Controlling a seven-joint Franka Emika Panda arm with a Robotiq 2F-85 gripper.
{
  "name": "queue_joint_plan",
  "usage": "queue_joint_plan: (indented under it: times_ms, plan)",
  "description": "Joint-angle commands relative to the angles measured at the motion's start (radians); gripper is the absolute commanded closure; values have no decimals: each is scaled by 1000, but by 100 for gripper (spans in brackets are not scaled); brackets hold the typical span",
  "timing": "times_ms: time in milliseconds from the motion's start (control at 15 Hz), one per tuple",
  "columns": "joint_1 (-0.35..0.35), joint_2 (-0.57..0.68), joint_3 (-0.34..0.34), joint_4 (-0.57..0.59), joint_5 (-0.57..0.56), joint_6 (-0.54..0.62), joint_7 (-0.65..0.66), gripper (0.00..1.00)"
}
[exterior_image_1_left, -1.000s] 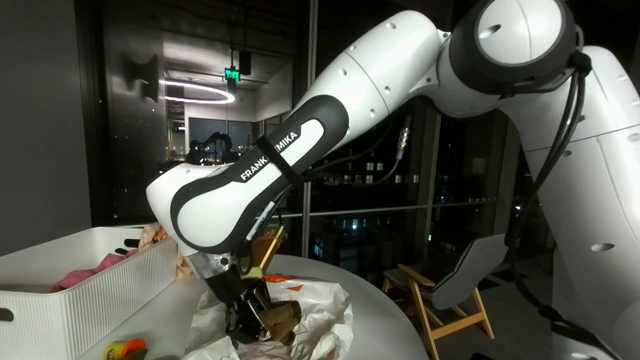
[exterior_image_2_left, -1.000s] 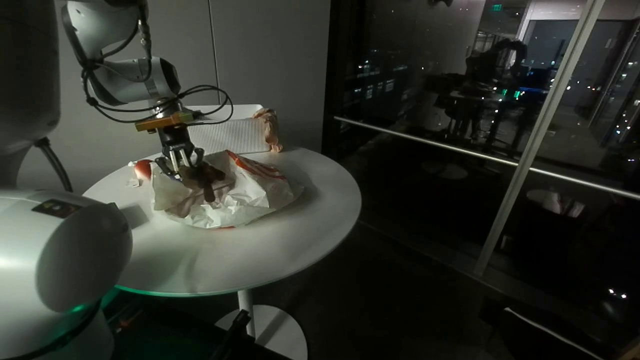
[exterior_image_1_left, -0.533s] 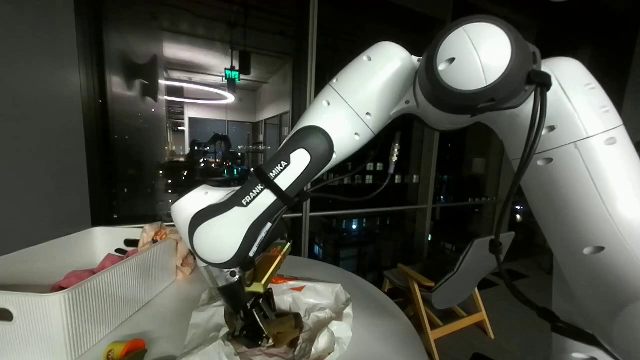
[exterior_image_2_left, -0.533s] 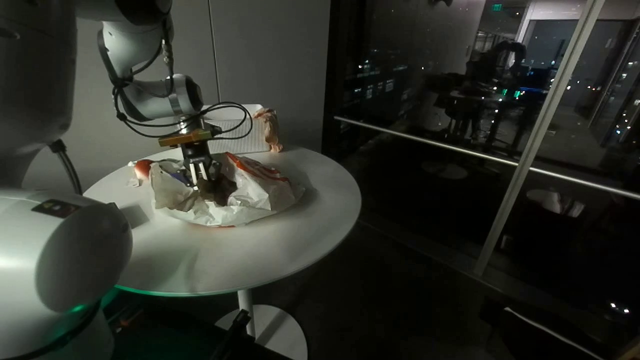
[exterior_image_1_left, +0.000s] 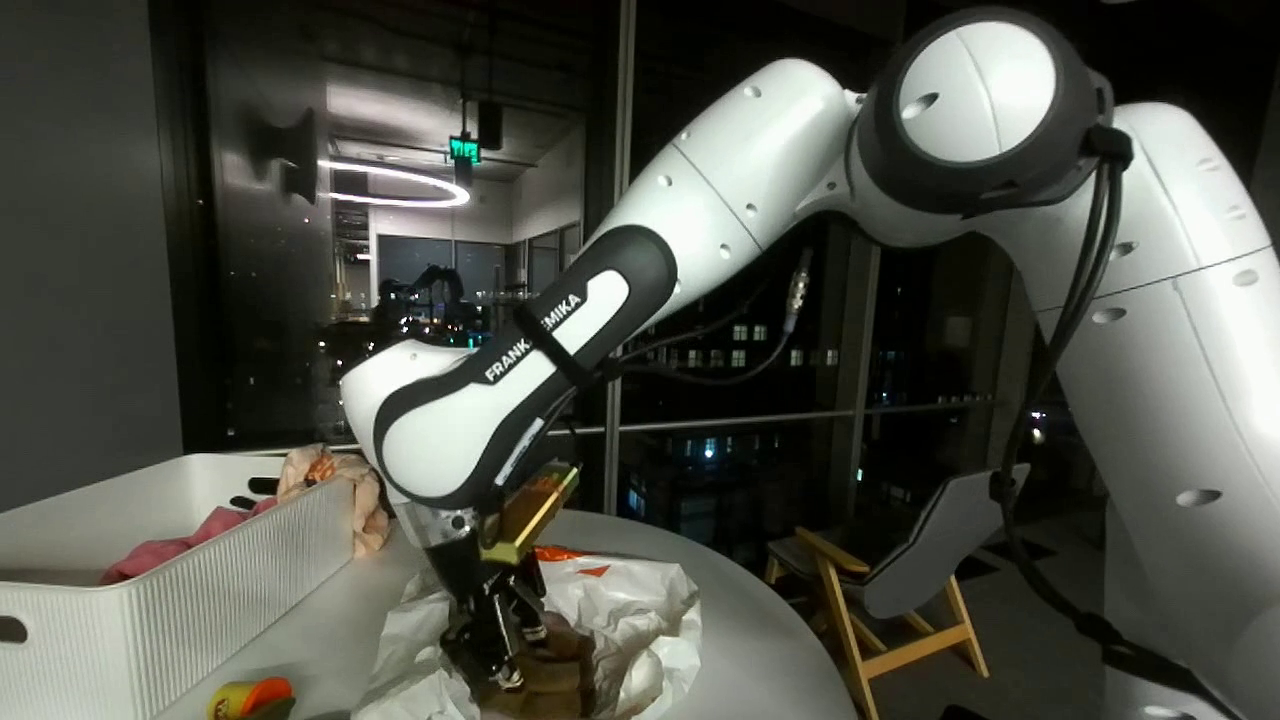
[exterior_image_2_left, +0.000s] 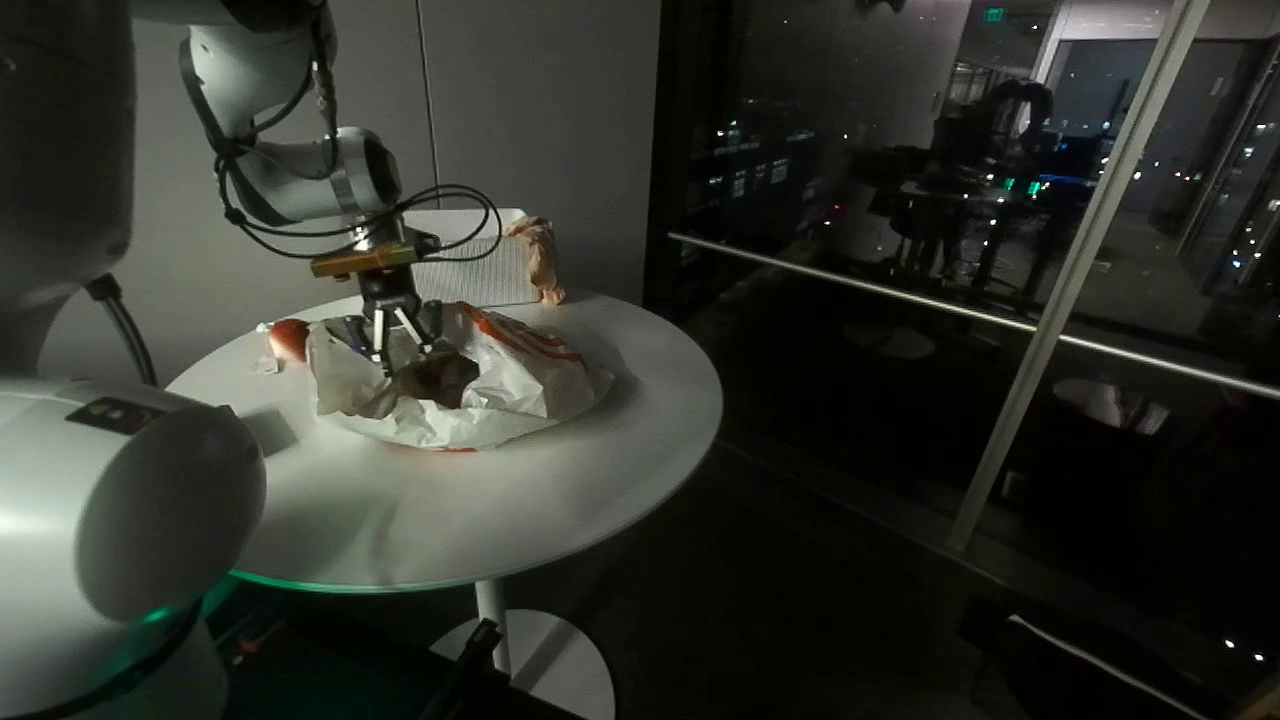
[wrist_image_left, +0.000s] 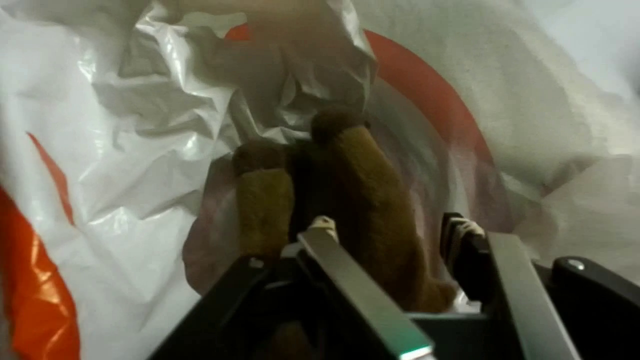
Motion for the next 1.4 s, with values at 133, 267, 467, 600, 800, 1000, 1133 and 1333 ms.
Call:
queue_joint_plan:
  times_ms: [133, 267, 467, 600, 800, 1000, 1133, 1333]
  plan:
    - [-8, -241, 48, -13, 154, -209, -93, 0]
    - [0, -299, 77, -18, 190, -189, -169, 0]
    - [40, -315, 128, -19, 167, -102, -214, 0]
    - [75, -284, 159, -13, 102, -11, -165, 0]
    - [120, -202, 187, 10, 25, 93, -190, 0]
    - [161, -123, 182, 26, -99, 161, -199, 0]
    - [176, -65, 168, 51, -185, 192, -231, 0]
    - [179, 4, 143, 95, -292, 210, -319, 0]
